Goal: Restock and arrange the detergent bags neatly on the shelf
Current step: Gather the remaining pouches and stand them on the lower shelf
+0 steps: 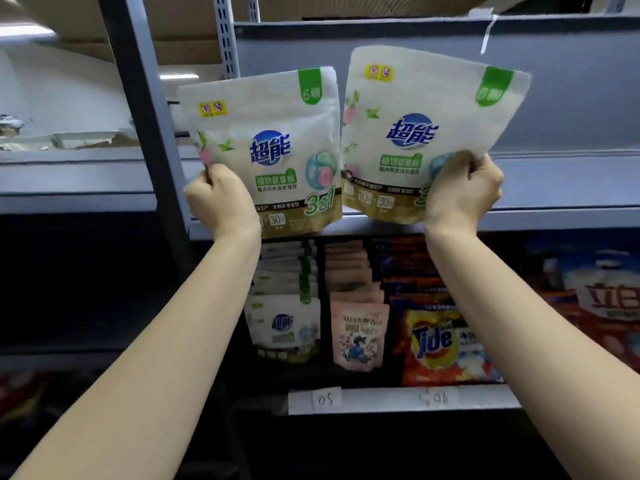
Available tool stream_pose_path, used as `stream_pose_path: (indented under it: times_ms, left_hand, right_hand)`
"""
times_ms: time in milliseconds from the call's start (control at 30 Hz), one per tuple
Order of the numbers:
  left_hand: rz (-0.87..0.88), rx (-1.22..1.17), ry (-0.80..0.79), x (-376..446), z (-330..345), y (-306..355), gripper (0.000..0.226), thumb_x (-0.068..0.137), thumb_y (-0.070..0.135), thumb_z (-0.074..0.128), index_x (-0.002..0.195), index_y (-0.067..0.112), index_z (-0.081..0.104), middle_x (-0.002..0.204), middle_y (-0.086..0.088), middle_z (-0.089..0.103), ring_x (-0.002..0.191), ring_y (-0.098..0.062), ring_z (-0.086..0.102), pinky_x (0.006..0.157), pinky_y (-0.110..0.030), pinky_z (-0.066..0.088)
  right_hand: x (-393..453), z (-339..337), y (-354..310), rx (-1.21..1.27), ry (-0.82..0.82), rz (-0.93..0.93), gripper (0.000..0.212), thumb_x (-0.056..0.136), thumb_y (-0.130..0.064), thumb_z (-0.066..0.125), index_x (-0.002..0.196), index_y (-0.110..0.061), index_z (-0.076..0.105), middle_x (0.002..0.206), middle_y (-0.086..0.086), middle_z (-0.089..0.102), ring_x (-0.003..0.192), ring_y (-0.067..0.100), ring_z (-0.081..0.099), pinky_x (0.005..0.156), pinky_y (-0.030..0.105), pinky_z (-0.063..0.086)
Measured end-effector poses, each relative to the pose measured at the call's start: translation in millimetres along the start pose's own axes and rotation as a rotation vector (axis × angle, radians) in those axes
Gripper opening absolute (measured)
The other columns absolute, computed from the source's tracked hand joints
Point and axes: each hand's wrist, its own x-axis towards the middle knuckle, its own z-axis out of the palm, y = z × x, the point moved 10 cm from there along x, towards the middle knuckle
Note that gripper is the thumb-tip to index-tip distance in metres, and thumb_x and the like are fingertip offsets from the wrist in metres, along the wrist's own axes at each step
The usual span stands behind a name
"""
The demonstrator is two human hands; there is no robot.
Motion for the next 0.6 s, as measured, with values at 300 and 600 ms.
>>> stream_pose_path:
  times_ms: [300,600]
  left_hand:
    - [-0.043,0.079,-0.087,-46,-72,-81,0.040,0.095,0.020,0.039,0.057,0.016,0.029,0.053,0.004,0.035,0.048,-0.007,0.030,0.051,-0.028,0.023]
    - [-0.529,0.348,-0.112,-75,-119,-228,0.030,0.089,0.010,0.036,0.061,0.015,0.027,0.060,0.000,0.028,0.050,-0.012,0.025,0.049,-0.028,0.019]
  right_hand:
    - [-48,-27,58,-0.047,-0.077,-0.017,0.033,0.093,-0.013,0.043,0.060,-0.012,0.047,0.057,-0.006,0.049,0.055,0.006,0.044,0.050,0.023,0.031]
    - [-88,-30,148,-0.275,-0.238,0.117,0.028,0.093,-0.009,0.041,0.072,-0.006,0.061,0.067,0.002,0.057,0.065,0.012,0.047,0.057,0.021,0.037]
